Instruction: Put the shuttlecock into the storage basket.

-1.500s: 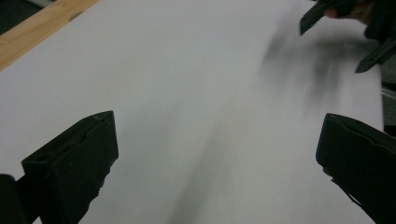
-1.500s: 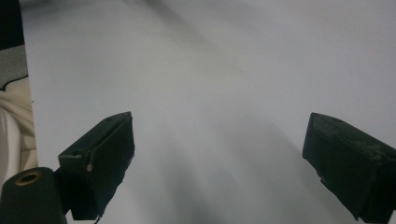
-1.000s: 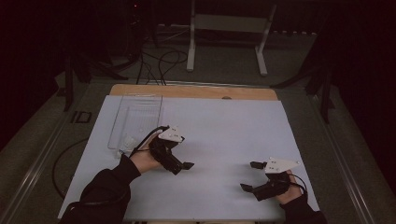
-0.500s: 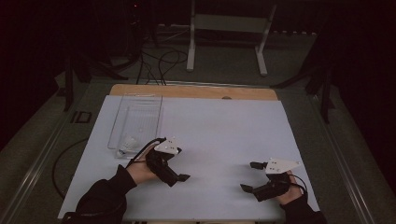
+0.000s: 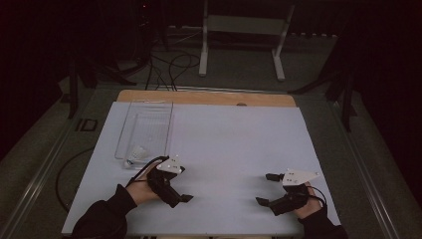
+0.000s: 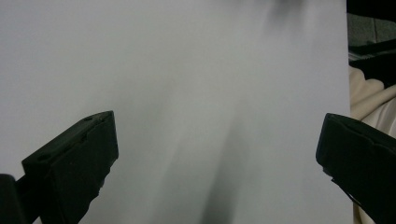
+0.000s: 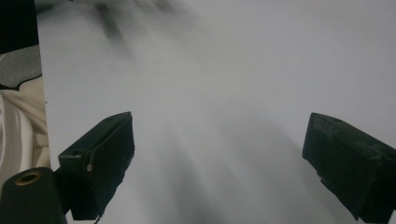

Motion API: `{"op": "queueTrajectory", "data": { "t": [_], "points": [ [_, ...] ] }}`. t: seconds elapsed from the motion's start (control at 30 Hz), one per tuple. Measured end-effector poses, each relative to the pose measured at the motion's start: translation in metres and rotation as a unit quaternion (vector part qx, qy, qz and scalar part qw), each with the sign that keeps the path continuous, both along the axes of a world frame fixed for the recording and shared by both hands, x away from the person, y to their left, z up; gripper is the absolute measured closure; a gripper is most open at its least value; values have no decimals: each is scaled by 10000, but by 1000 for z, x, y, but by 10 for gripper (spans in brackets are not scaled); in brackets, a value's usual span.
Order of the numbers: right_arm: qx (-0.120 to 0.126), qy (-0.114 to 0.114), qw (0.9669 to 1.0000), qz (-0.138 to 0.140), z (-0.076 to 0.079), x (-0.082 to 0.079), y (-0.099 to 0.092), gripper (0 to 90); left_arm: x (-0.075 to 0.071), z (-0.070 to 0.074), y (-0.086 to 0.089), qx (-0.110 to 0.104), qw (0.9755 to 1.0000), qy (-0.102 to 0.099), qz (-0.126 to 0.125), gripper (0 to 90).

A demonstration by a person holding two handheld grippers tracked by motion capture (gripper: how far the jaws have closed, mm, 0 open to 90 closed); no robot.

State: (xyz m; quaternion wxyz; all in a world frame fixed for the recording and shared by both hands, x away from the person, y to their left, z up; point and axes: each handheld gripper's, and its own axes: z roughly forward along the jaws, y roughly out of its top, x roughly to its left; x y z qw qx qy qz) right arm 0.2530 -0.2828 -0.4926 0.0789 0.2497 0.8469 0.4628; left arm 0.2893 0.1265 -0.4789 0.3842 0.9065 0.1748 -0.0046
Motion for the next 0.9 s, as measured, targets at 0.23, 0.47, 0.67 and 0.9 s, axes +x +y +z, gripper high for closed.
{"op": "queueTrajectory", "data": {
  "t": [0.23,0.47,0.67,0.9],
  "points": [
    [-21,11,10000,14,0,0,0,90,-3,-7,16,-41,9999,24,90,0],
    [-60,24,10000,22,-2,0,1,90,-7,-12,31,2,9997,7,256,0],
    [-136,8,9999,29,-3,0,1,90,-10,-15,46,18,9991,23,413,0],
    [-179,-12,9998,28,-3,-1,2,90,-15,-21,59,28,9980,-43,631,0]
  ]
}}
